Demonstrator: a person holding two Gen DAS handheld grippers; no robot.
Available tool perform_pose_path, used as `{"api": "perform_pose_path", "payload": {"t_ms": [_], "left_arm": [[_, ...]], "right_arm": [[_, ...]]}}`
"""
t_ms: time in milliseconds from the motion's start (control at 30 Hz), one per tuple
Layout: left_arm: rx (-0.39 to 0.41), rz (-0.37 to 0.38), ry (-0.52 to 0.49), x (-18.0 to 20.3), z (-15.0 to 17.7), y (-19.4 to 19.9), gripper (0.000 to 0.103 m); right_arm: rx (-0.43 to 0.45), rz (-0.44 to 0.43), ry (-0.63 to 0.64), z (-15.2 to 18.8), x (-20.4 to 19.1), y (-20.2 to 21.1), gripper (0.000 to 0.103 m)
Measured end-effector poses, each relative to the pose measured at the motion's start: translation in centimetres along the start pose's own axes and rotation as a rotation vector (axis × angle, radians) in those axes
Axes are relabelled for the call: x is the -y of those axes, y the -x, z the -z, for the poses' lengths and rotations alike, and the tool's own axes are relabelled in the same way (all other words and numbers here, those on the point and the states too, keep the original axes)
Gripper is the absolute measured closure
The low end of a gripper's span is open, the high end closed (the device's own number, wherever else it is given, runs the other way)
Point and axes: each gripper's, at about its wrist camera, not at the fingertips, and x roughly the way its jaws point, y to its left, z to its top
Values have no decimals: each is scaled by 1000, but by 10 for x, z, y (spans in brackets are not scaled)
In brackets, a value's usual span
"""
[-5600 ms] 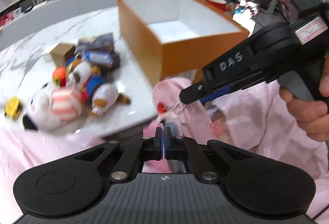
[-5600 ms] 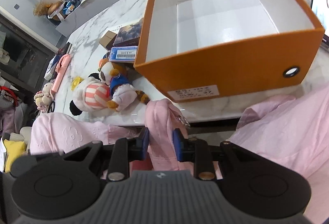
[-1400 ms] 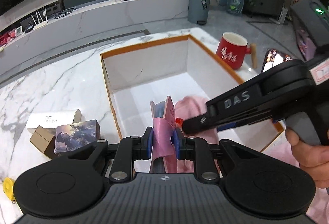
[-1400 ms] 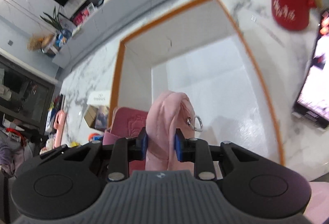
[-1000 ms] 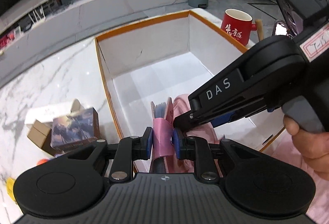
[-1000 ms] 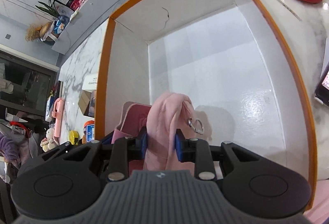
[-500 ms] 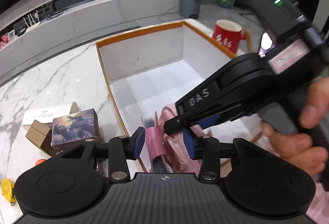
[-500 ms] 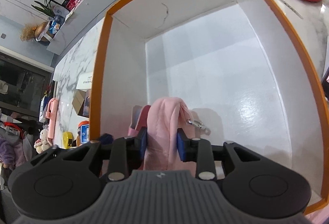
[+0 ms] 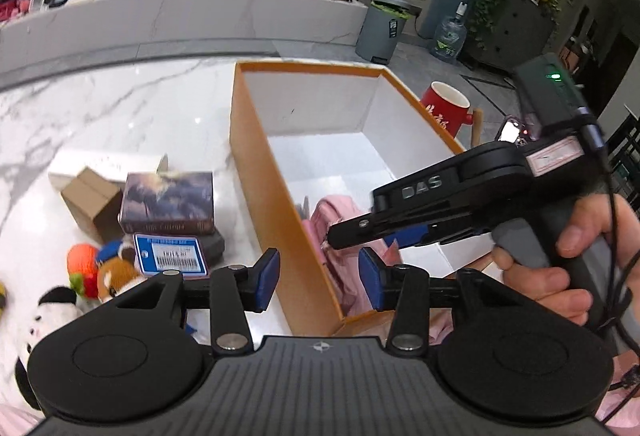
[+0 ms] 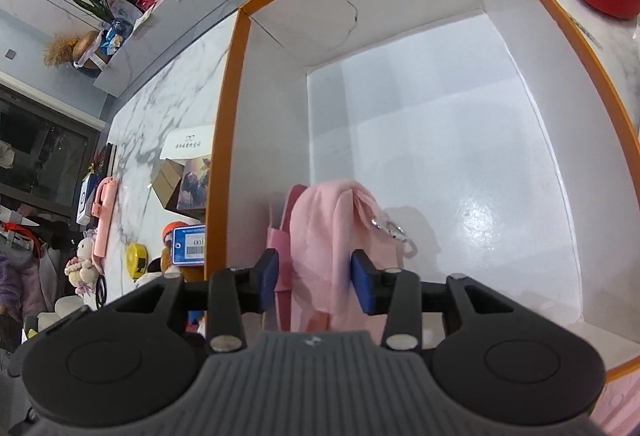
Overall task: Organize objects
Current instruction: 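Lower both pink items into the shoebox and open both tools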
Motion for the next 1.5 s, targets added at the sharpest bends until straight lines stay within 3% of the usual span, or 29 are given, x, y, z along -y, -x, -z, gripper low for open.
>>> {"api": "perform_pose_path", "payload": {"t_ms": [300,333,400,633,767,1267,1500], "left_arm": [[-1,37,45,-13,7,-3,52],[0,39,50,-15,7,-3,52],[2,39,58,-17,8,-2,52],[6,37,78,-22,12,0,53],[13,32,80,-25,13,5,53],[54,10,86,-39,22,35,53],[67,-22,85,-48,27,51,53]], "right_arm": [[-6,-11,-37,10,10,8,61],[-4,-9,-29,11,10,8,69],[1,0,-12,13,7,6,75],[13,109,238,21,-30,-3,80],[-7,99,237,18,-29,-12,79],[79,172,262,22,-33,-2,52],[107,188,276,22,-36,6,50]]}}
